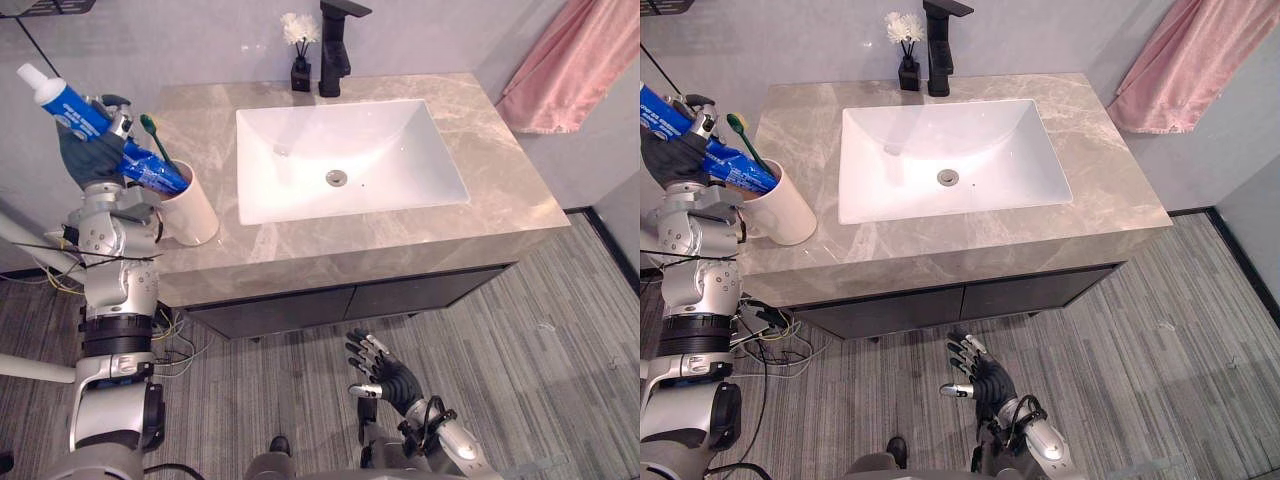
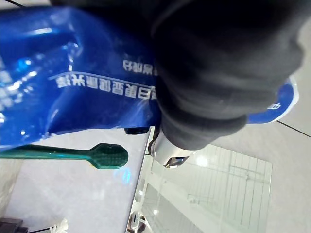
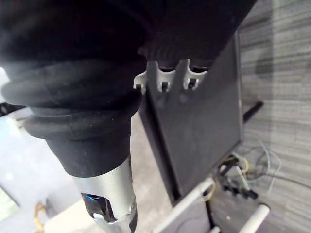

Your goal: Organize washtable

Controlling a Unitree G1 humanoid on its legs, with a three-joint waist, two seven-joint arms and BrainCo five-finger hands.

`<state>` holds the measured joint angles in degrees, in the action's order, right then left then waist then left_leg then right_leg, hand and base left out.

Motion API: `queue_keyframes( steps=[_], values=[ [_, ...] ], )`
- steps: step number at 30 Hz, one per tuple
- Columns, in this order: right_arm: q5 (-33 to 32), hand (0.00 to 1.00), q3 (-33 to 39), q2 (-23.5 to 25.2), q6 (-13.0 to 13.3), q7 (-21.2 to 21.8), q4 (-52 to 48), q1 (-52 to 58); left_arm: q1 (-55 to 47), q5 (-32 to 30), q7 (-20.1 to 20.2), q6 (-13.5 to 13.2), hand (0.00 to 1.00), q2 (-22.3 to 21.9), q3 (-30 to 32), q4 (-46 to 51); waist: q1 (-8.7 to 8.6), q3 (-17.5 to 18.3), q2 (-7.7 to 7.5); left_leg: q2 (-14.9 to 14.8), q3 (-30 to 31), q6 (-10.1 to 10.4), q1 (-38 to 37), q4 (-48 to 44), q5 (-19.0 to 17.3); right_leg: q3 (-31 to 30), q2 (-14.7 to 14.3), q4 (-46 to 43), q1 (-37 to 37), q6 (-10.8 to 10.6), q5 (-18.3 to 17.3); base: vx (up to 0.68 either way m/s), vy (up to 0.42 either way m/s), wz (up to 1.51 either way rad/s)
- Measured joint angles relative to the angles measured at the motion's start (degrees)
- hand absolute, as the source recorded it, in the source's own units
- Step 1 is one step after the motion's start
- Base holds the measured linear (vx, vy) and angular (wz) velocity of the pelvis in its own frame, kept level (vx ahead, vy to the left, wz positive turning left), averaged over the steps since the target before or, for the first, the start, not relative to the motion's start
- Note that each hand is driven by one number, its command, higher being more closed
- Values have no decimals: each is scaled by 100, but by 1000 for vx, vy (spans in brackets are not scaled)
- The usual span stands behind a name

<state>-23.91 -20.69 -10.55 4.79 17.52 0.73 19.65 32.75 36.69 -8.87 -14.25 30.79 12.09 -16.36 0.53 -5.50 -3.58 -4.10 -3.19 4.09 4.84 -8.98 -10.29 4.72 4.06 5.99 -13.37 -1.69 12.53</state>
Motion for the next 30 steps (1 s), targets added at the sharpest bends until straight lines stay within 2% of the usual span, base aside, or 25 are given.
queue_keyframes(
  steps=[18, 30],
  values=[
    [111, 0, 1, 4, -21, 0, 1, -2, -75, 77, 50, 1, 100, 0, 202, 80, 12, -20, -38, -2, 4, -1, 16, -13, 0, 5, -1, 0, -5, -1, 3, 0, 0, 0],
    [204, 0, 60, 63, -21, 21, 16, 0, -707, -32, 601, 12, 100, 4, -117, 1456, 15, -30, -9, -3, -4, -15, -65, -121, -46, 9, -47, -2, 117, 41, -29, 0, 0, 0]
  ],
)
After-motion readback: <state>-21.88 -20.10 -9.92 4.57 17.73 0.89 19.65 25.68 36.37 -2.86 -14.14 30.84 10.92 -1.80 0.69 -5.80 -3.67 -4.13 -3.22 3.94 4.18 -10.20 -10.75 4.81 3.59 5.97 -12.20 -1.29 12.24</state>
